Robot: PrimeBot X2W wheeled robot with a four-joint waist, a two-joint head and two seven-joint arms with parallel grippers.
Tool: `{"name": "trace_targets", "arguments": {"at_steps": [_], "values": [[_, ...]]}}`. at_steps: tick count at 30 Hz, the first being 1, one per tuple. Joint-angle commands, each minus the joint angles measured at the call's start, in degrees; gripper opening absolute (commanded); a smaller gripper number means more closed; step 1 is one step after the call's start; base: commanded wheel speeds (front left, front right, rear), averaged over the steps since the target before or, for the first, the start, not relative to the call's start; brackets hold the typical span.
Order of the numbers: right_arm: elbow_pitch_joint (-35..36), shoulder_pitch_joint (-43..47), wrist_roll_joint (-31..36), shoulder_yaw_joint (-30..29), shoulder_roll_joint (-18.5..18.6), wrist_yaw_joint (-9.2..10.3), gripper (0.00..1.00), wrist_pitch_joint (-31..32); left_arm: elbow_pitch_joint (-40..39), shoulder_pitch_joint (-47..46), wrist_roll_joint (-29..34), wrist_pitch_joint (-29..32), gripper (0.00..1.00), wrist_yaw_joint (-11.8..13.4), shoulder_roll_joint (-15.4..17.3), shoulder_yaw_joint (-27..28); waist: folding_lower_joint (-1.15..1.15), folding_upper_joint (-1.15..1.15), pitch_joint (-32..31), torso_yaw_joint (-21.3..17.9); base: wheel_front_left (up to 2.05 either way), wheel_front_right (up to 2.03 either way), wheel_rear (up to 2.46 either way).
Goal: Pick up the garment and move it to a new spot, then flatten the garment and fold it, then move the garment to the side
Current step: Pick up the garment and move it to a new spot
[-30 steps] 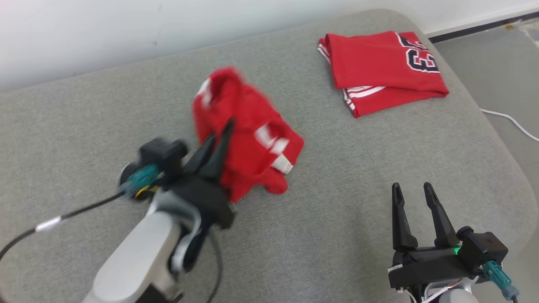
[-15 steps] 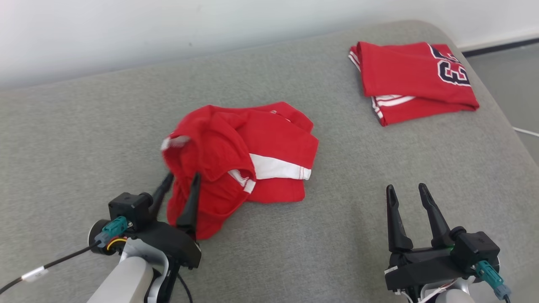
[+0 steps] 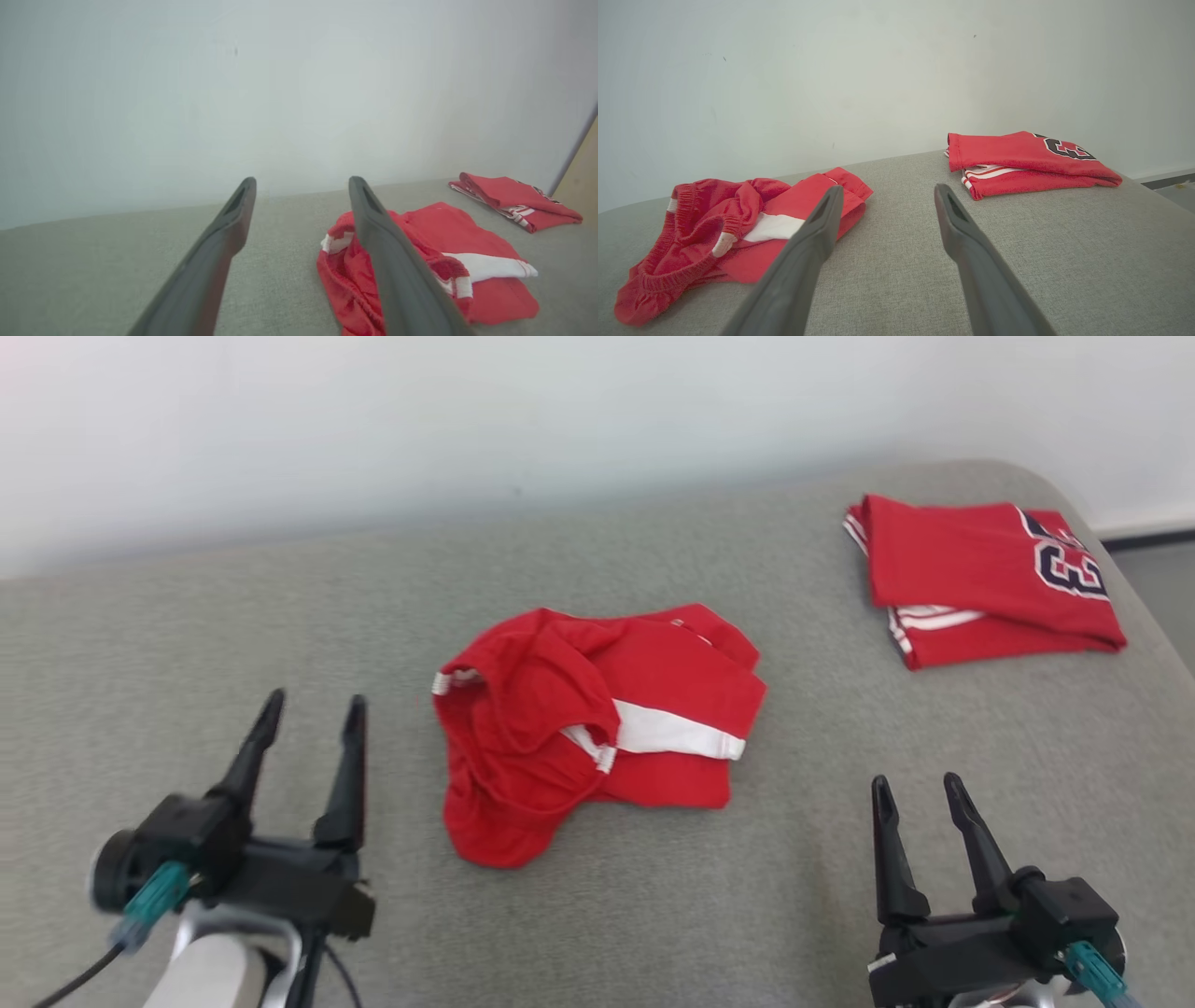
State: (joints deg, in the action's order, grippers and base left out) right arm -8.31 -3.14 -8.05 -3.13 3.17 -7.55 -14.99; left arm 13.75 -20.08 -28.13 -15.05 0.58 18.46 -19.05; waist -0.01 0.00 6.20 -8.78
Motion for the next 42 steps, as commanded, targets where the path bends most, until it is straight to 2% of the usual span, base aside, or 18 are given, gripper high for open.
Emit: {"name": "trace_targets", "arguments": {"at_steps": [1, 6, 12, 25, 33, 42], "values": [[0.11, 0.79, -0.16, -0.1, 0.26, 0.15, 1.0, -0.25, -1.16, 2.01, 0.92, -0.15, 1.0, 0.24, 0.35, 1.13, 0.01, 0.0, -2.17, 2.39, 0.0, 0.0, 0.0], [0.19, 1.59, -0.45, 0.05, 0.57, 0.15, 1.0, -0.25, -5.32, 6.99, 4.2, -0.16, 1.0, 0.26, 1.42, 5.56, 0.01, 0.0, -3.61, 4.74, 0.0, 0.0, 0.0], [0.16, 2.41, -0.56, -0.11, 0.65, 0.15, 1.0, -0.25, -9.69, 13.59, 6.5, -0.16, 1.0, 0.33, 0.82, 10.91, 0.01, 0.0, -5.03, 6.75, 0.0, 0.0, 0.0], [-0.71, 3.4, -0.77, 0.55, 1.03, 0.15, 1.0, -0.25, -13.05, 25.14, 10.11, -0.16, 1.0, -3.14, -5.05, 20.67, 0.01, 0.0, -6.44, 7.65, 0.0, 0.0, 0.0], [-1.35, 3.82, -0.89, -0.02, 1.13, 0.15, 1.0, -0.25, -11.72, 28.09, 14.05, -0.16, 1.0, -5.0, -7.67, 23.34, 0.01, 0.0, -7.03, 7.83, 0.0, 0.0, 0.0], [-1.99, 4.0, -0.89, 0.2, 0.8, 0.15, 1.0, -0.25, -10.84, 28.59, 16.27, -0.16, 1.0, -6.57, -8.4, 25.38, 0.01, 0.0, -7.4, 7.89, 0.0, 0.0, 0.0]]}}
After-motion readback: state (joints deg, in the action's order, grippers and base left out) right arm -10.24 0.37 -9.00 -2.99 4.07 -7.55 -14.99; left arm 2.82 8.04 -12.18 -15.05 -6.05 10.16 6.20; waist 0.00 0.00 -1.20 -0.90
